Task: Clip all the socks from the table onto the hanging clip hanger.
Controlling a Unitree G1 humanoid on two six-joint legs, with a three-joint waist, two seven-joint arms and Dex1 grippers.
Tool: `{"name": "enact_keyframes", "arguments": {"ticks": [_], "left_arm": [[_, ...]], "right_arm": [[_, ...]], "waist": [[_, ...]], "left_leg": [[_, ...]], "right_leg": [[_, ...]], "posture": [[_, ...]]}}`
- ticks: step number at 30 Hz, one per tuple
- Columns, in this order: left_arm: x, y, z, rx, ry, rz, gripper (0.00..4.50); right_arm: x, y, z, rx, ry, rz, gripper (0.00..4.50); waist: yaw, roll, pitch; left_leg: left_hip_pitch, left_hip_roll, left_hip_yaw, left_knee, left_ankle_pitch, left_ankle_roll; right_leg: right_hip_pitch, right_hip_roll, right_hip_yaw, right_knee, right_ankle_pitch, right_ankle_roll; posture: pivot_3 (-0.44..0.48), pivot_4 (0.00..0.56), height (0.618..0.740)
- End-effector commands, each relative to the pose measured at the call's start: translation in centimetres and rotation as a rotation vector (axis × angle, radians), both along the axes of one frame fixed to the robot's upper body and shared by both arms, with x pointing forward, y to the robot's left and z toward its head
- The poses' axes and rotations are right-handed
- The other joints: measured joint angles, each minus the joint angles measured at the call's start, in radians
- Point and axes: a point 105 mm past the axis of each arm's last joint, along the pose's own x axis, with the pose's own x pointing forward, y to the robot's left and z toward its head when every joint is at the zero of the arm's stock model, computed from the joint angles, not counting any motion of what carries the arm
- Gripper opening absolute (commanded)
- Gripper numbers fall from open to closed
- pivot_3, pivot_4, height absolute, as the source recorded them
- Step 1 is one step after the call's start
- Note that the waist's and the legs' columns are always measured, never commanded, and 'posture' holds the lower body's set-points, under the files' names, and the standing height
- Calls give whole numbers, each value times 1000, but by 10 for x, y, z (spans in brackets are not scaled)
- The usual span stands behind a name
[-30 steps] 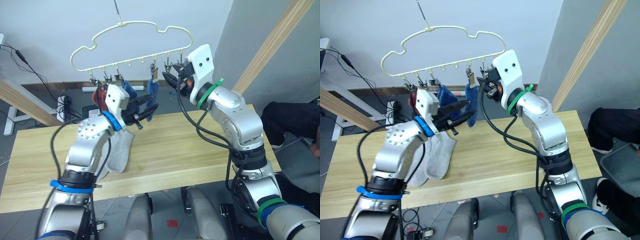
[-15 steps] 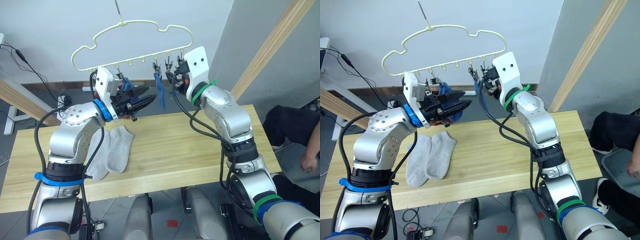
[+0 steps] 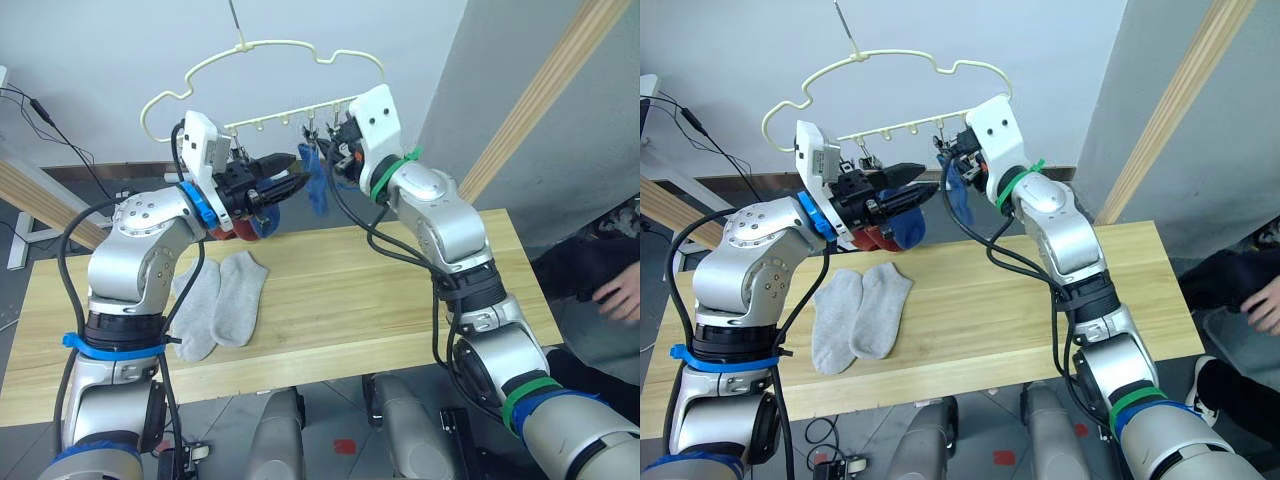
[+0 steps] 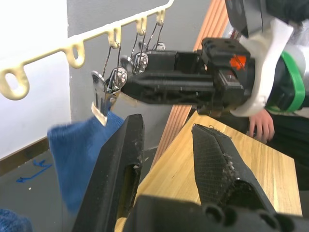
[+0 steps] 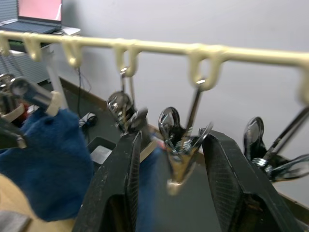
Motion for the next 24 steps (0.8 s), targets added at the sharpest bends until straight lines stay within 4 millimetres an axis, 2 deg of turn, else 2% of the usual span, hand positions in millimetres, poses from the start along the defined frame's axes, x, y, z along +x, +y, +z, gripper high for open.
{"name": "enact_keyframes", "arguments": {"ticks": [1,15,24], "left_arm": [[-8,0,18,-7,-66,-16,1852],[-8,-2,18,-9,-62,-22,1852],[-9,0,16,-4,-55,-23,1852]], "right_arm": [[-9,12,24,29,-73,56,1961],[-6,16,29,43,-85,61,1961],[-9,-2,26,59,-74,66,1961]], "waist": [[3,0,0],[13,0,0],[13,0,0]], "left_leg": [[0,0,0,0,0,0],[-2,0,0,0,0,0],[-2,0,0,0,0,0]], "right_leg": [[-1,0,0,0,0,0],[-2,0,0,0,0,0],[-2,0,0,0,0,0]], "posture": [[-57,349,740],[-57,352,740],[-60,357,740]]}}
